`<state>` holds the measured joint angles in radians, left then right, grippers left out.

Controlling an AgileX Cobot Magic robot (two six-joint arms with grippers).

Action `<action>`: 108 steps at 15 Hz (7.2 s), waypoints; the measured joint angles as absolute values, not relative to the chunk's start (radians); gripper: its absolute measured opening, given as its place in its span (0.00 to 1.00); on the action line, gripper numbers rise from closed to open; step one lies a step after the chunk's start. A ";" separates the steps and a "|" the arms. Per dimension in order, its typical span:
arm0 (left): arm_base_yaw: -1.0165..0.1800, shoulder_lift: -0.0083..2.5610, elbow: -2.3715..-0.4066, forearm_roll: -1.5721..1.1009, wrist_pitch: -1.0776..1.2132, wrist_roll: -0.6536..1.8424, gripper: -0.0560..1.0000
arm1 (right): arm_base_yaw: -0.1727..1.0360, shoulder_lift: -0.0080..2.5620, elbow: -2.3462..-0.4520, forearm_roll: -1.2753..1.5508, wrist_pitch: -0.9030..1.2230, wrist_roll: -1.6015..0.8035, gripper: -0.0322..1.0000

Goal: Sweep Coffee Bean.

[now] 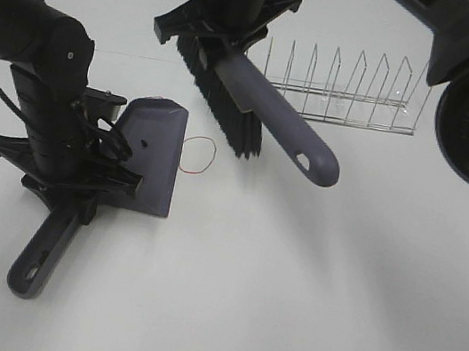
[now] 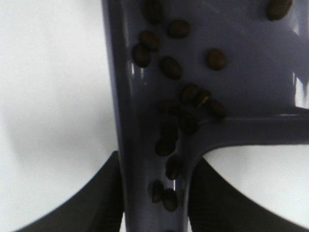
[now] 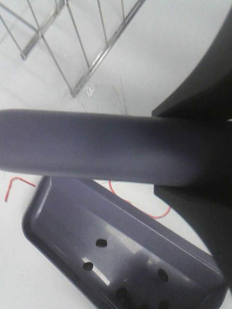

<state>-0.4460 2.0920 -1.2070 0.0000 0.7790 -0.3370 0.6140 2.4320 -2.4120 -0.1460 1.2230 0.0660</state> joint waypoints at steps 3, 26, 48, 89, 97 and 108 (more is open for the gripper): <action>-0.446 2.092 -1.209 0.000 0.781 -0.337 0.36 | 0.532 2.345 -2.395 -0.164 1.224 0.066 0.29; -0.446 2.095 -1.214 -0.007 0.788 -0.337 0.36 | 0.130 2.137 -1.761 -0.172 1.122 0.118 0.29; -0.446 2.095 -1.216 -0.008 0.790 -0.337 0.36 | 0.068 2.308 -1.931 -0.159 1.007 0.092 0.29; -0.446 2.101 -1.307 -0.153 0.764 -0.250 0.62 | 0.108 2.256 -2.266 0.029 1.219 0.023 0.83; -0.446 1.901 -1.457 -0.047 1.081 -0.259 0.63 | 0.109 1.849 -1.746 0.000 1.218 0.013 0.83; -0.446 1.090 -1.104 0.000 1.221 -0.266 0.63 | 0.109 1.054 -0.962 0.000 1.220 0.013 0.83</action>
<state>-0.4460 1.0900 -1.1040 0.0000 1.2210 -0.2660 0.1090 1.0540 -0.9620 0.0000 1.2200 0.0130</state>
